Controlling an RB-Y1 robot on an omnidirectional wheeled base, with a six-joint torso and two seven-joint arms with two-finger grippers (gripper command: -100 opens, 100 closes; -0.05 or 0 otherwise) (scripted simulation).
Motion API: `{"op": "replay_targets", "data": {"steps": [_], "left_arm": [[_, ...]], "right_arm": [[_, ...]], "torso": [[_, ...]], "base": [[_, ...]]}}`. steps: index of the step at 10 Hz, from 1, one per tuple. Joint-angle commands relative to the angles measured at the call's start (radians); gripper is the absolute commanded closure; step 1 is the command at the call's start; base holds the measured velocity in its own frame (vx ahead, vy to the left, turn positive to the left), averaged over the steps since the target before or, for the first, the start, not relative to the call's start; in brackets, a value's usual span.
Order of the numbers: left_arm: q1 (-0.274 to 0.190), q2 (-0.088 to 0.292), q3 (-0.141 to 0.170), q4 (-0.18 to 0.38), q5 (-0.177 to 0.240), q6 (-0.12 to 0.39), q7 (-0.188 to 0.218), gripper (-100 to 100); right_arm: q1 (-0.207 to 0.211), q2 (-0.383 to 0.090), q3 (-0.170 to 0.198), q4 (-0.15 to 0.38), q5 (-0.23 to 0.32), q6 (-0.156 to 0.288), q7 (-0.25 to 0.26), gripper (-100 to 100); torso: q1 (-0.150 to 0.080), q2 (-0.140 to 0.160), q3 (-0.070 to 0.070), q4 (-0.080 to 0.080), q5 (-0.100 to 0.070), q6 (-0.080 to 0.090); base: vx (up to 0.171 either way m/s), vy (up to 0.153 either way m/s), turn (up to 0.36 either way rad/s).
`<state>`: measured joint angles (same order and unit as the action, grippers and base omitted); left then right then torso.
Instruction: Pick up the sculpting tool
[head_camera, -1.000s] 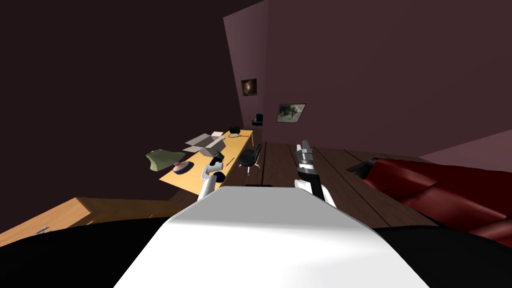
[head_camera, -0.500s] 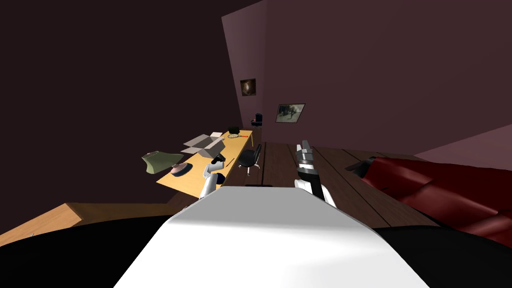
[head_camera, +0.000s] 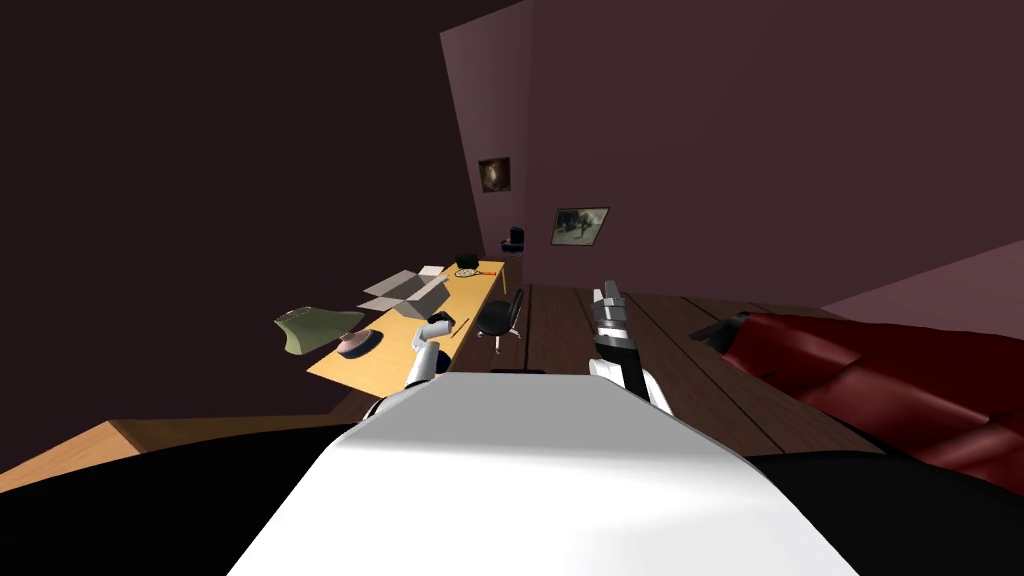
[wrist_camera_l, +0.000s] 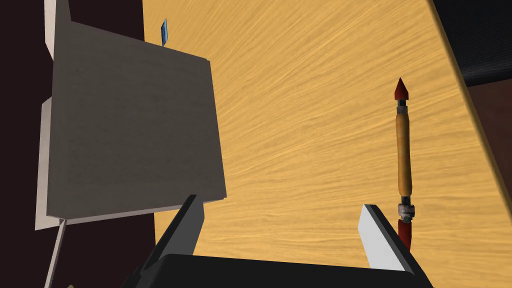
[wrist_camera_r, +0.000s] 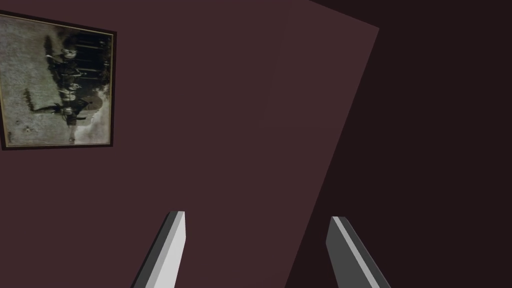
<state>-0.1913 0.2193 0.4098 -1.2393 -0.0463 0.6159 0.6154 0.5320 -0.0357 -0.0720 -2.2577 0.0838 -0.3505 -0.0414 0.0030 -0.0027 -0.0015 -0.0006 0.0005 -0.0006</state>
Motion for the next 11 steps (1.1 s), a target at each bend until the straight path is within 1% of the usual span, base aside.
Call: {"op": "replay_targets", "data": {"steps": [1, 2, 3, 4, 5, 6, 7, 8, 9, 10, 11], "left_arm": [[-0.006, -0.004, 0.002, 0.023, 0.001, 0.049, 0.018, -100], [-0.006, -0.004, 0.002, 0.023, 0.001, 0.049, 0.018, -100], [-0.032, -0.007, 0.006, 0.053, 0.004, 0.103, 0.048, -100], [-0.032, -0.007, 0.006, 0.068, 0.004, 0.103, 0.048, -100], [-0.057, -0.010, 0.009, 0.110, 0.008, 0.140, 0.076, -100], [-0.057, -0.010, 0.009, 0.110, 0.008, 0.156, 0.076, -100], [-0.080, -0.013, 0.011, 0.152, 0.011, 0.194, 0.104, -100], [-0.080, -0.013, 0.011, 0.152, 0.011, 0.206, 0.104, -100], [-0.102, -0.016, 0.012, 0.191, 0.014, 0.241, 0.130, -100], [-0.102, -0.016, 0.012, 0.191, 0.014, 0.254, 0.130, -100], [-0.122, -0.019, 0.012, 0.229, 0.018, 0.285, 0.155, -100]], "right_arm": [[0.000, 0.000, 0.000, 0.000, 0.000, 0.000, 0.000, 0], [0.000, 0.000, 0.000, 0.000, 0.000, 0.000, 0.000, 0], [0.000, 0.000, 0.000, 0.000, 0.000, 0.000, 0.000, 0], [0.000, 0.000, 0.000, 0.000, 0.000, 0.000, 0.000, 0], [0.000, 0.000, 0.000, 0.000, 0.000, 0.000, 0.000, 0], [0.000, 0.000, 0.000, 0.000, 0.000, 0.000, 0.000, 0], [0.000, 0.000, 0.000, 0.000, 0.000, 0.000, 0.000, 0], [0.000, 0.000, 0.000, 0.000, 0.000, 0.000, 0.000, 0], [0.000, 0.000, 0.000, 0.000, 0.000, 0.000, 0.000, 0], [0.000, 0.000, 0.000, 0.000, 0.000, 0.000, 0.000, 0], [0.000, 0.000, 0.000, 0.000, 0.000, 0.000, 0.000, 0]], "torso": [[0.000, 0.000, 0.000, 0.000, 0.000, 0.000], [0.000, 0.001, 0.000, 0.000, 0.000, 0.000], [-0.001, 0.001, 0.001, 0.000, 0.000, 0.000], [-0.001, 0.001, 0.000, 0.000, 0.000, 0.000], [0.000, 0.001, 0.000, 0.000, 0.000, 0.000], [0.001, 0.000, 0.000, 0.000, 0.000, 0.000], [0.000, 0.000, 0.000, 0.000, 0.000, 0.000], [0.000, -0.001, 0.000, 0.000, 0.000, 0.000], [0.000, 0.000, 0.000, 0.000, 0.000, 0.000], [0.000, -0.001, 0.000, 0.000, 0.000, 0.000], [0.000, 0.000, 0.000, 0.000, 0.000, 0.000]], "base": [[0.032, 0.040, -0.023], [0.014, 0.018, 0.005], [0.031, 0.036, -0.025], [0.031, 0.042, -0.023], [0.039, 0.058, -0.024], [0.037, 0.047, -0.016], [0.051, 0.050, -0.019], [0.044, 0.050, -0.016], [0.049, 0.052, -0.013], [0.044, 0.049, -0.016], [0.040, 0.067, -0.014]]}}
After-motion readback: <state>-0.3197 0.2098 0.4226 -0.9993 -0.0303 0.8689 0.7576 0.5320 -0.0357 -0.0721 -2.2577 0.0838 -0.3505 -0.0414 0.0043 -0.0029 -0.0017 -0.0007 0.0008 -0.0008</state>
